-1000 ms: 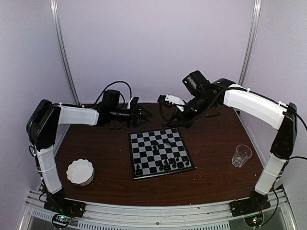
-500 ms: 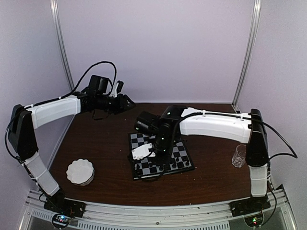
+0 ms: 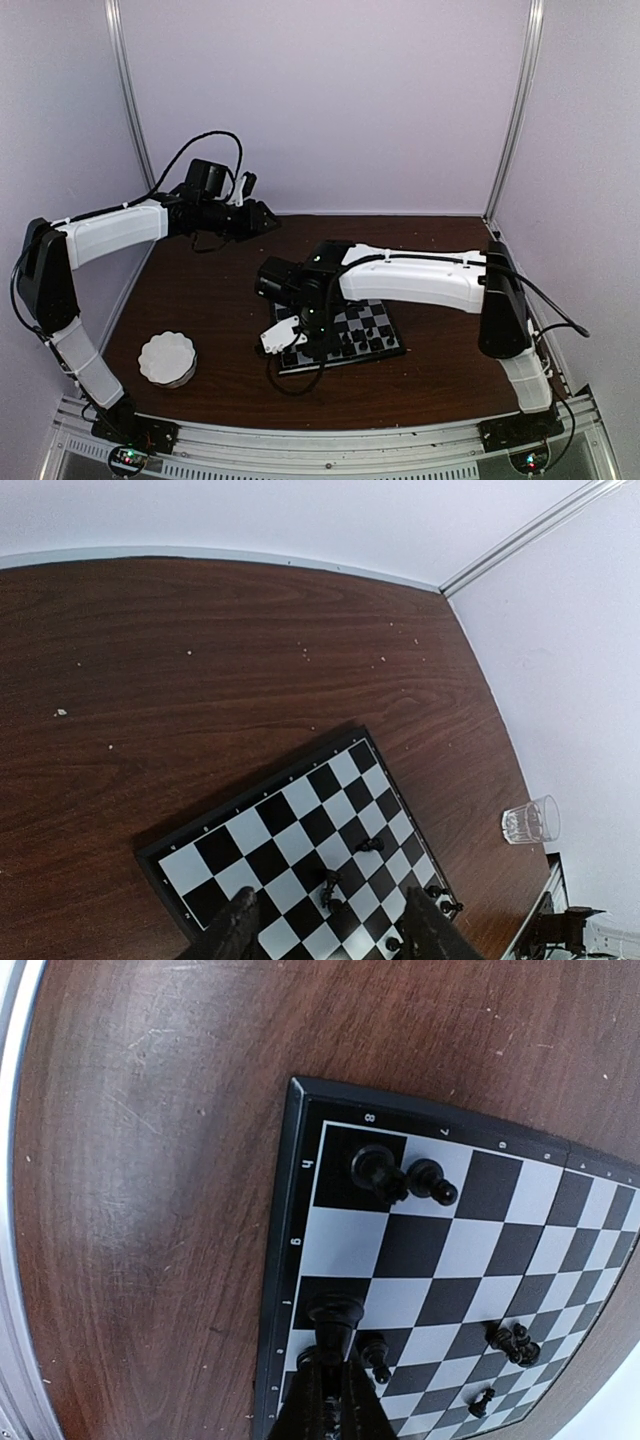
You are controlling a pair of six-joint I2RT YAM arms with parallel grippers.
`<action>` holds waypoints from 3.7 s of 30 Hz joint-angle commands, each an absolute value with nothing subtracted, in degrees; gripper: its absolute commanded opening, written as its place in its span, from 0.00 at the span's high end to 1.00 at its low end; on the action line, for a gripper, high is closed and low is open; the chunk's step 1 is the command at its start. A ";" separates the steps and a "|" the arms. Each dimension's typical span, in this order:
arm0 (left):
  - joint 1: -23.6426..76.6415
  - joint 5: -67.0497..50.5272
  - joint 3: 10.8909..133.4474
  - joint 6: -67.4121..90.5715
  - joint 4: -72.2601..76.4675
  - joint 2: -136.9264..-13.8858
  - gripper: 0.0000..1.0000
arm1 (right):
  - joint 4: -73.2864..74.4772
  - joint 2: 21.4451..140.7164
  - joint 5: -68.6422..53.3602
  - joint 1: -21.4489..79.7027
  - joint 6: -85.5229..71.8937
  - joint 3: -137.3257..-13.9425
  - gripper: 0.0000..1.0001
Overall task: Set up the chess pieces on the board
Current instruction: Place the knight at g8.
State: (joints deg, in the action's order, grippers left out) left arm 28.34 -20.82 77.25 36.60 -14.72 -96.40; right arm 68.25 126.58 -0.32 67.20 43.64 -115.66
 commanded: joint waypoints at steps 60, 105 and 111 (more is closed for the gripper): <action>28.30 -24.68 76.64 38.06 -11.91 -97.14 0.50 | 67.80 133.85 2.74 67.98 44.03 -119.88 0.95; 28.30 -26.28 76.82 37.57 -11.63 -98.15 0.51 | 60.93 117.38 0.32 64.94 42.14 -108.26 0.76; 28.83 -26.85 77.02 35.79 -11.08 -98.57 0.53 | 54.19 108.22 -10.91 51.81 38.34 -99.28 0.75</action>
